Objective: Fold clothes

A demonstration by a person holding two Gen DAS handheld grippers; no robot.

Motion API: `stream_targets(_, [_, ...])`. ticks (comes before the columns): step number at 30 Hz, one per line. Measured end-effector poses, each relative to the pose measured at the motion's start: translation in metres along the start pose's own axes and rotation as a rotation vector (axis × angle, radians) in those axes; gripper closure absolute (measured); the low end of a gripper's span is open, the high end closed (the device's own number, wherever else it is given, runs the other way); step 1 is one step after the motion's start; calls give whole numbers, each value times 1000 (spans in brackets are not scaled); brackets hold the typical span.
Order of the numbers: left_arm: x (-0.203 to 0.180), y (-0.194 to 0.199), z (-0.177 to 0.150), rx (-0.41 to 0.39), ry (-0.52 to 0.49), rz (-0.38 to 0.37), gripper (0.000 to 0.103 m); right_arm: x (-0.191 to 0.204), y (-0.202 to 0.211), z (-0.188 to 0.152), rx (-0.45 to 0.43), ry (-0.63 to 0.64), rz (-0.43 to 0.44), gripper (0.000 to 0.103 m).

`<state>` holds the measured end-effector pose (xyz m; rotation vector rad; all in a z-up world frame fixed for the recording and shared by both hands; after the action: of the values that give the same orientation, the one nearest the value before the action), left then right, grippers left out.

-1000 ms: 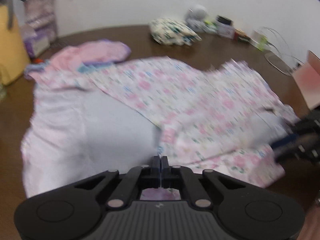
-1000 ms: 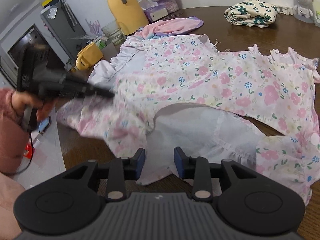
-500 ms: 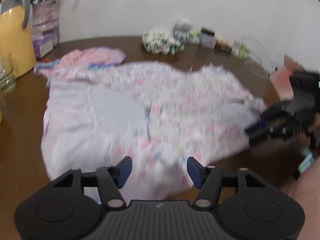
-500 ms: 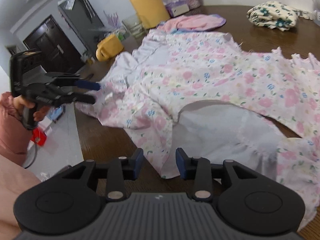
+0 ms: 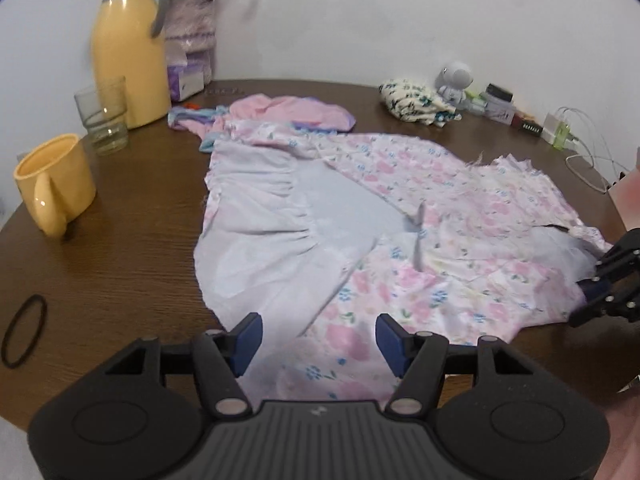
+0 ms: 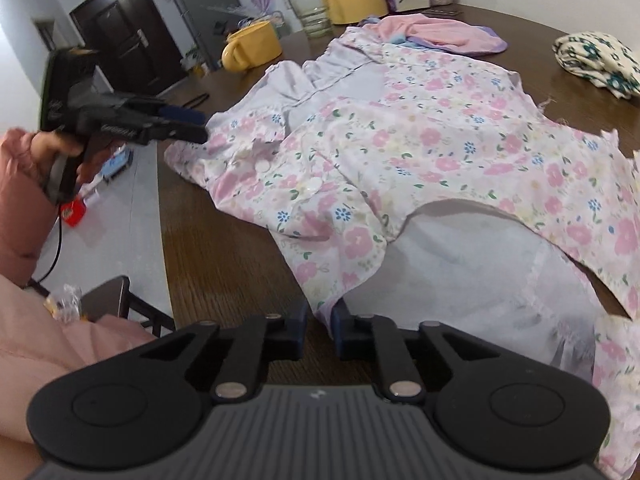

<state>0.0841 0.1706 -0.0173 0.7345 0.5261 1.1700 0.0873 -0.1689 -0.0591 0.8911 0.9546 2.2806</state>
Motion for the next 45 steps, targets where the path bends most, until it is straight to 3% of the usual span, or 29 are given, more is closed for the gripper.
stream_targets(1, [0, -5, 0, 13, -7, -18, 45, 0, 0, 0, 0, 2, 3, 96])
stream_targets(2, [0, -10, 1, 27, -13, -36, 62, 0, 2, 1, -6, -2, 1, 99])
stream_targets(3, [-2, -14, 0, 41, -14, -63, 100, -2, 3, 1, -13, -11, 0, 100])
stream_targets(5, [-4, -14, 1, 50, 0, -71, 103, -6, 5, 2, -13, -22, 16, 102])
stream_targets(8, [-1, 2, 5, 11, 8, 5, 103, -10, 9, 1, 4, -3, 45, 103])
stream_targets(13, [16, 31, 3, -75, 121, 78, 103, -11, 18, -2, 34, 74, 69, 103])
stream_targets(19, [21, 17, -23, 14, 184, 85, 103, -16, 9, 2, 76, 47, 121, 99])
stream_targets(26, [19, 32, -39, 13, 202, 73, 102, -32, 18, 6, 46, -56, 160, 85])
stream_targets(28, [20, 39, -33, -29, 213, 54, 89, -36, 16, 9, 34, -97, 177, 78])
stream_targets(30, [22, 39, -25, -54, 227, 47, 60, -37, 10, 11, 38, -119, 175, 69])
stream_targets(34, [22, 21, -9, -47, 210, 40, 58, -35, 1, 16, 37, -156, 188, 69])
stream_targets(36, [23, 10, -6, -23, 214, 30, 61, -32, 0, 18, 22, -160, 196, 80])
stream_targets(37, [22, 6, -6, -9, 216, 28, 72, -31, 1, 19, 14, -159, 198, 91])
stream_targets(38, [22, 2, -7, 5, 218, 27, 100, -29, 2, 20, 6, -156, 200, 96])
stream_targets(42, [11, 9, -11, 6, 175, 49, 103, -18, 8, 15, 18, -66, 221, 100])
stream_targets(45, [7, 23, -19, 6, 169, 66, 103, -12, 4, 8, 81, 9, 232, 100])
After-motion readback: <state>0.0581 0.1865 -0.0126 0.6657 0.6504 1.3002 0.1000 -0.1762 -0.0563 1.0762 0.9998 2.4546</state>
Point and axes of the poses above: each gripper's, at about its wrist camera, not at the fingertips, and y roughly against the way its jaws point, x to its left, z to its top, the point moved 2 cm from there along -y, roughly the way its jaws point, and after that the axes turned 7 degrees about -y, right-handed, at the moved point
